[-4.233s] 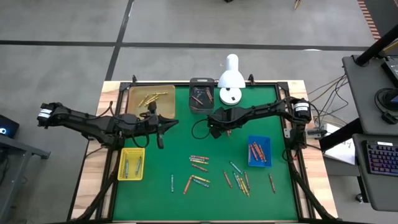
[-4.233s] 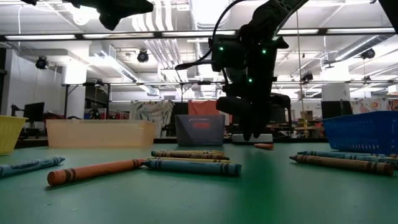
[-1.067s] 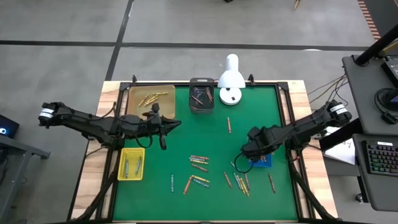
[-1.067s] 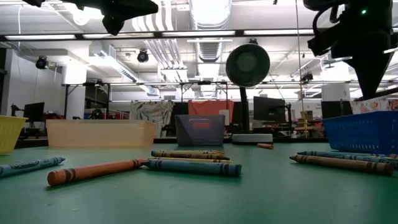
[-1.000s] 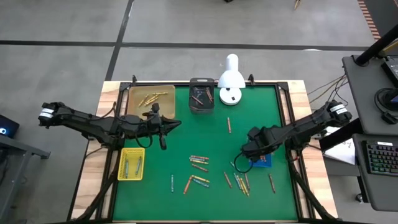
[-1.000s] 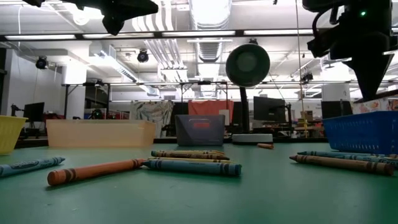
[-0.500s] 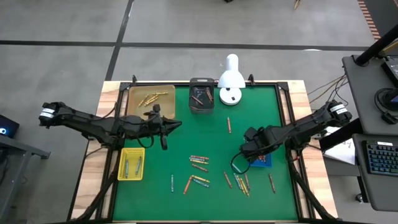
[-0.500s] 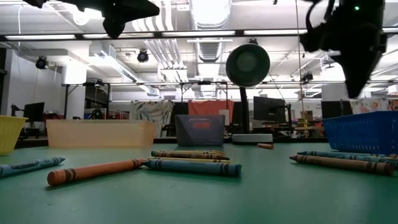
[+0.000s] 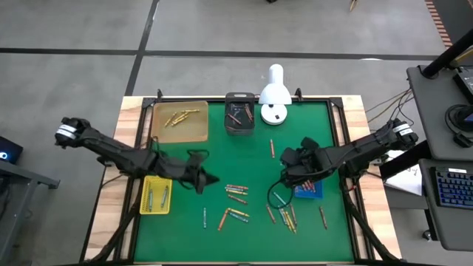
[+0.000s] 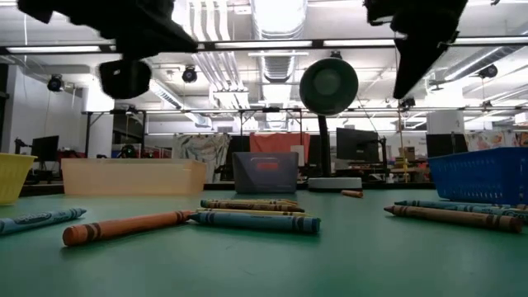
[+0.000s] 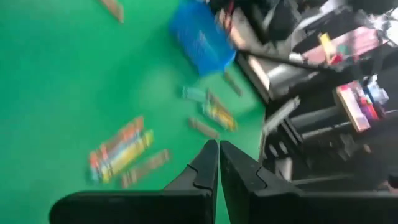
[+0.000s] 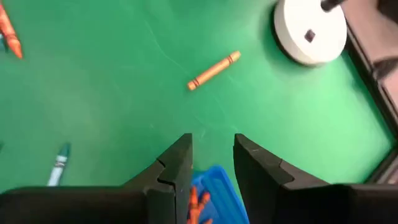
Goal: Sort crayons
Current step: Put the blue crayon into the yellow bin
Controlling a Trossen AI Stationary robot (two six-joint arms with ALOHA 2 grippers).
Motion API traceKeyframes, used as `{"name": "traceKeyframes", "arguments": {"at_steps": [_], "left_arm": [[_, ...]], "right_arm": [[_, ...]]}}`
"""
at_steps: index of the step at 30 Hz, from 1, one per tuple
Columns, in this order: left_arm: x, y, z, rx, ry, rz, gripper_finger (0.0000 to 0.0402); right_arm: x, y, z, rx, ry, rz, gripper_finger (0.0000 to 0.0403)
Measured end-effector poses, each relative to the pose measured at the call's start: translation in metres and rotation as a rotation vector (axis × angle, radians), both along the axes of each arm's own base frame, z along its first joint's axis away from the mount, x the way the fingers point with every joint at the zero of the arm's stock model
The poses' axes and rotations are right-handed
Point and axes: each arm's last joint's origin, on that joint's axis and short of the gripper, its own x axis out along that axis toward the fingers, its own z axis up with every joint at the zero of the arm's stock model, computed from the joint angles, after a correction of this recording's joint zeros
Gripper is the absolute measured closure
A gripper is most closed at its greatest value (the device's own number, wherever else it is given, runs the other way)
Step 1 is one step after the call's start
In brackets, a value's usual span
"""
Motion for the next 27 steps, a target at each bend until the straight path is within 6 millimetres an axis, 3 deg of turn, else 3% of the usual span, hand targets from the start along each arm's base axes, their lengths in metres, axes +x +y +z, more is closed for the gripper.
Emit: {"name": "traceKeyframes", "arguments": {"at_steps": [4,7,13,17,27], "left_arm": [[-0.001,-0.022,-0.014,-0.130,0.144,-0.006,0.0402],[0.003,-0.040,-0.011,-0.156,0.287,-0.006,0.0402],[0.021,-0.075,0.008,-0.039,0.616,0.024,0.0402],[0.029,-0.098,0.006,0.040,0.797,0.060,0.0402],[0.051,-0.130,-0.026,0.071,0.943,0.182,0.0398]], "right_arm": [[0.004,0.001,0.000,-0.024,-0.003,0.075,0.0296],[0.004,0.001,0.000,-0.039,0.017,0.118,0.0296],[0.004,0.001,0.000,-0.045,0.024,0.138,0.0296],[0.005,0.001,0.001,-0.048,0.022,0.156,0.0296],[0.005,0.002,-0.001,-0.045,0.021,0.161,0.0296]]}}
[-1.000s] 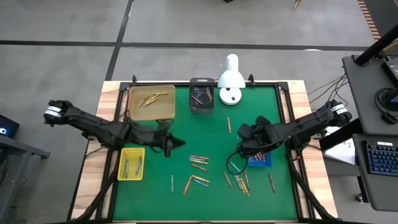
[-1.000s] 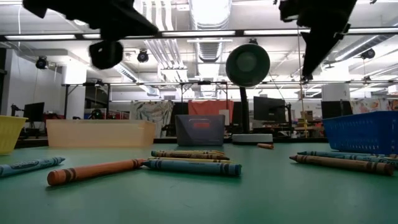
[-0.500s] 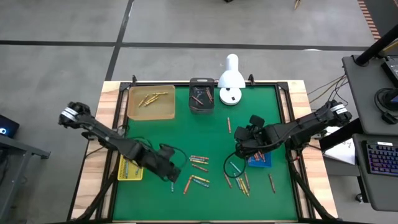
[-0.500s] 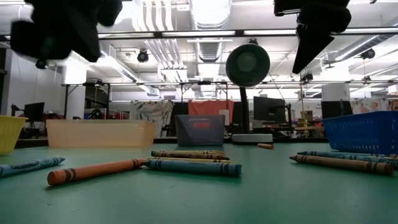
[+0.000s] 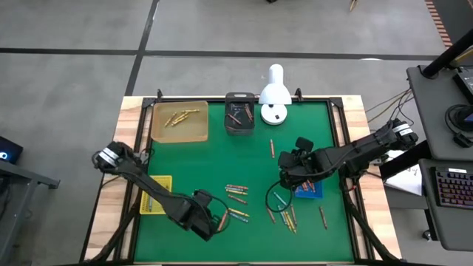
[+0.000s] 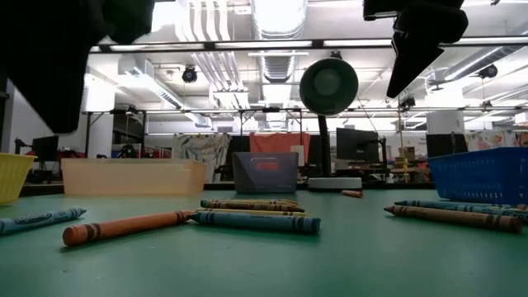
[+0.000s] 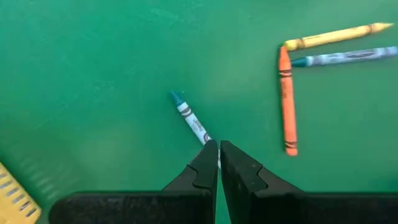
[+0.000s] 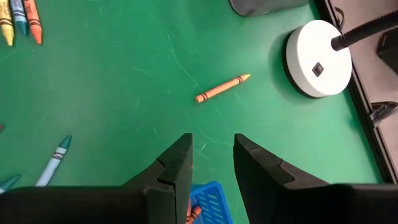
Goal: Sort crayons
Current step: Put the blue crayon into the yellow bin
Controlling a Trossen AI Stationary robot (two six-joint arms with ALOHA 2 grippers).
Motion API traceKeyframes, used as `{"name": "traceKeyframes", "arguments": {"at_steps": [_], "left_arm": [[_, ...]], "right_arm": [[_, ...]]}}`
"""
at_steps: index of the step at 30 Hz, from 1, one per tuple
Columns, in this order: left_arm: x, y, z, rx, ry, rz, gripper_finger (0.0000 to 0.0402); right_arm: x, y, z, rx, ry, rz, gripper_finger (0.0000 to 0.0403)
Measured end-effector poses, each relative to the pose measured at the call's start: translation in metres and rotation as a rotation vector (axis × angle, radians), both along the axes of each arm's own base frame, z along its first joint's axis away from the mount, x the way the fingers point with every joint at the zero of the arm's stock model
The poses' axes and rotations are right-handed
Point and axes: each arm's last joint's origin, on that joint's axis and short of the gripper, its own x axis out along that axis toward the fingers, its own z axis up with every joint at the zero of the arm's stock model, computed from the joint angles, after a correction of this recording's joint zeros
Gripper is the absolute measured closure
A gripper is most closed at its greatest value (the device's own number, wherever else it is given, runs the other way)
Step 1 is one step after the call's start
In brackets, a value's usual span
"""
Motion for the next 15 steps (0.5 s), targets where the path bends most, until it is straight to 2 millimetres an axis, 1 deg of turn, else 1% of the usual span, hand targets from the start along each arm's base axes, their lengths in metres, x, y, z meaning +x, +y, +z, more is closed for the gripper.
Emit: {"name": "traceKeyframes", "arguments": {"at_steps": [4,6,10,15], "left_arm": [[0.006,-0.007,-0.014,0.032,0.052,-0.003,0.0377],[0.010,-0.010,-0.017,0.040,0.059,-0.004,0.0362],[0.017,-0.015,-0.030,0.084,0.074,-0.005,0.0330],[0.017,-0.017,-0.044,0.113,0.114,-0.012,0.0298]], "right_arm": [[-0.001,0.003,-0.001,-0.003,0.008,0.017,0.0296],[-0.002,0.004,-0.002,-0.002,0.010,0.027,0.0296],[-0.003,0.010,-0.002,-0.003,0.011,0.048,0.0296],[-0.003,0.016,-0.002,0.003,-0.014,0.066,0.0296]]}}
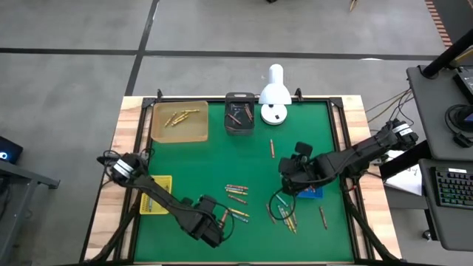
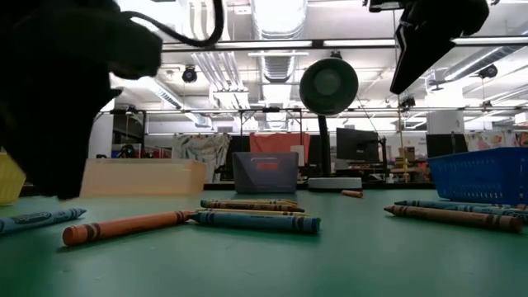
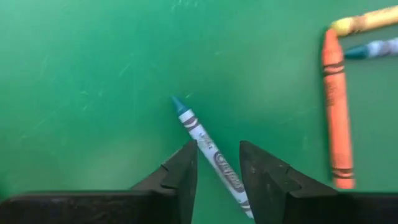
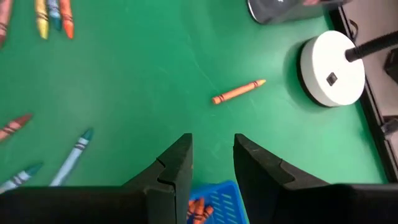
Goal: Sort crayons
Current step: Put the blue crayon into the yellow bin
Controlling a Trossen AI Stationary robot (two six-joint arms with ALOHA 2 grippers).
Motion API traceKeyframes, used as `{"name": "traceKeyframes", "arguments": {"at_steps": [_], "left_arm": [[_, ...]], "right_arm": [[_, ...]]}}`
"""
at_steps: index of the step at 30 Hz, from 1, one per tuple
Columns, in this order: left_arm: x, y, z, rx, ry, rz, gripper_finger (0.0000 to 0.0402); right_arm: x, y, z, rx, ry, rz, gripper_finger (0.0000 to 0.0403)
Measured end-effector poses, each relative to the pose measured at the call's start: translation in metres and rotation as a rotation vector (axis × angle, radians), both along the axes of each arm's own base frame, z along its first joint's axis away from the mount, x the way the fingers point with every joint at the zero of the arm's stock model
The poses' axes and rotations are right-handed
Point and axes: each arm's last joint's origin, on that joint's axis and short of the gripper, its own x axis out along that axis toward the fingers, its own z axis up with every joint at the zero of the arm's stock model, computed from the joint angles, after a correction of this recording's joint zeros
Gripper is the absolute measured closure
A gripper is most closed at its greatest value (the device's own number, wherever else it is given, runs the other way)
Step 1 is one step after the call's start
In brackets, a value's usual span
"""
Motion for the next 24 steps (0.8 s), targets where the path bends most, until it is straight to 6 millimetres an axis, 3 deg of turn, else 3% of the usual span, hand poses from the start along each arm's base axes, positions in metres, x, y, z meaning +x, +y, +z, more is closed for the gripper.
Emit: {"name": "traceKeyframes", "arguments": {"at_steps": [6,14,24], "left_arm": [[-0.001,-0.002,-0.010,0.021,0.025,-0.007,0.0283],[-0.002,-0.001,-0.021,0.061,0.040,-0.021,0.0294],[-0.003,0.000,-0.021,0.083,0.046,-0.058,0.0394]], "right_arm": [[0.001,0.006,0.001,0.013,-0.033,0.018,0.0296],[0.002,0.008,0.001,0.018,-0.046,0.025,0.0296],[0.005,0.010,-0.001,0.025,-0.065,0.025,0.0296]]}}
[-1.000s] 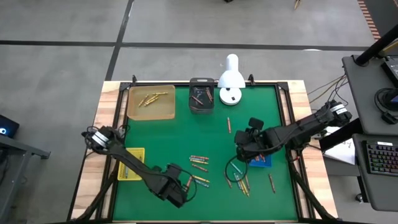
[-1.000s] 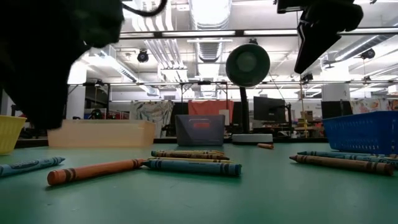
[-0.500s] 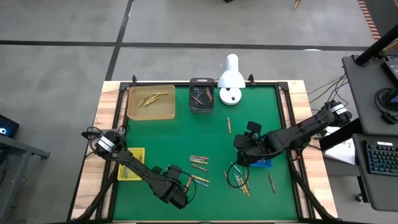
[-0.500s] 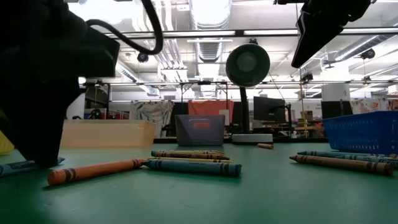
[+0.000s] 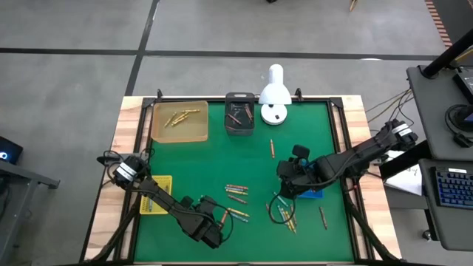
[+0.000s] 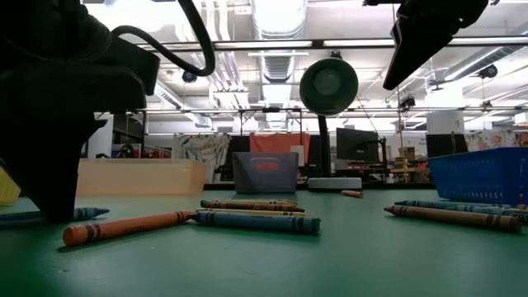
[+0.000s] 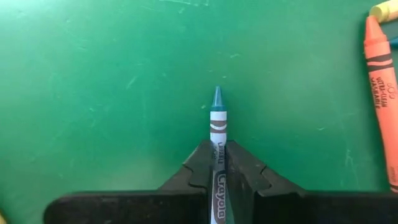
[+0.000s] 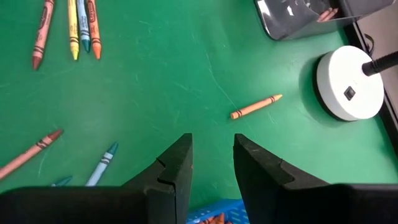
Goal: Sort crayons
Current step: Put the blue crayon into the yellow bin
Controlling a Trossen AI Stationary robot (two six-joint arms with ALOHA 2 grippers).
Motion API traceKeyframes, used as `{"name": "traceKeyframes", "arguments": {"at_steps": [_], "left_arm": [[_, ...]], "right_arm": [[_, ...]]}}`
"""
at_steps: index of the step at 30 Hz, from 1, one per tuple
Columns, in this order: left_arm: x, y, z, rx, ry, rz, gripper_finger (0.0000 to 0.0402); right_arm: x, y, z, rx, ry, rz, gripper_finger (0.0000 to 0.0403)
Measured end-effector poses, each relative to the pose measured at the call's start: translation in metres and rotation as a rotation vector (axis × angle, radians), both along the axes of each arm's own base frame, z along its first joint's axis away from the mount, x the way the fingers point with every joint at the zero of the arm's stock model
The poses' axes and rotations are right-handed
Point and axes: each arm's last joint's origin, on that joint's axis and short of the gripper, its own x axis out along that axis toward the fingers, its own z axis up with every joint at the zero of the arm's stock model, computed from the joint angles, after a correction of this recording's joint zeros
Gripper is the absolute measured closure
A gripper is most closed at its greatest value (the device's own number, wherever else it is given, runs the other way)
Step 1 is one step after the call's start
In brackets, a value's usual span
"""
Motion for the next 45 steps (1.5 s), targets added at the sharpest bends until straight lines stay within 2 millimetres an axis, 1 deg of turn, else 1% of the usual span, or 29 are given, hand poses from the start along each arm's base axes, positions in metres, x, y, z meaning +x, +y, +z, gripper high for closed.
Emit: {"name": "traceKeyframes", "arguments": {"at_steps": [4,7,11,17,19,21,24,29,32,36,39,43,45], "left_arm": [[-0.001,0.001,0.004,0.004,0.007,-0.020,0.0393],[-0.003,0.002,0.014,-0.007,-0.009,-0.057,0.0399],[-0.012,0.011,0.041,0.039,-0.020,-0.106,0.0399],[-0.038,0.032,0.087,0.135,0.008,-0.116,0.0400],[-0.046,0.039,0.097,0.154,0.011,-0.117,0.0401],[-0.054,0.045,0.103,0.161,0.007,-0.116,0.0401],[-0.069,0.056,0.103,0.164,0.007,-0.096,0.0401],[-0.100,0.073,0.097,0.164,-0.007,-0.022,0.0401],[-0.116,0.079,0.094,0.126,-0.013,0.023,0.0401],[-0.135,0.082,0.082,0.066,0.069,0.071,0.0400],[-0.145,0.085,0.073,0.041,0.133,0.117,0.0400],[-0.150,0.086,0.065,0.015,0.197,0.144,0.0399],[-0.151,0.086,0.064,0.011,0.197,0.152,0.0399]], "right_arm": [[0.001,0.003,-0.004,-0.005,0.012,0.006,0.0296],[0.003,0.006,-0.008,-0.009,0.026,0.009,0.0296],[0.006,0.007,-0.013,-0.009,0.042,0.009,0.0296],[0.010,0.009,-0.015,0.000,0.025,0.009,0.0296],[0.011,0.009,-0.015,0.005,0.013,0.010,0.0296],[0.013,0.010,-0.015,0.010,0.000,0.010,0.0296],[0.015,0.011,-0.014,0.019,-0.023,0.016,0.0296],[0.017,0.012,-0.013,0.029,-0.047,0.017,0.0296],[0.019,0.013,-0.013,0.037,-0.068,0.017,0.0296],[0.022,0.014,-0.011,0.051,-0.102,0.017,0.0296],[0.025,0.015,-0.010,0.064,-0.135,0.023,0.0296],[0.027,0.015,-0.009,0.060,-0.150,0.042,0.0296],[0.027,0.015,-0.009,0.054,-0.147,0.051,0.0296]]}}
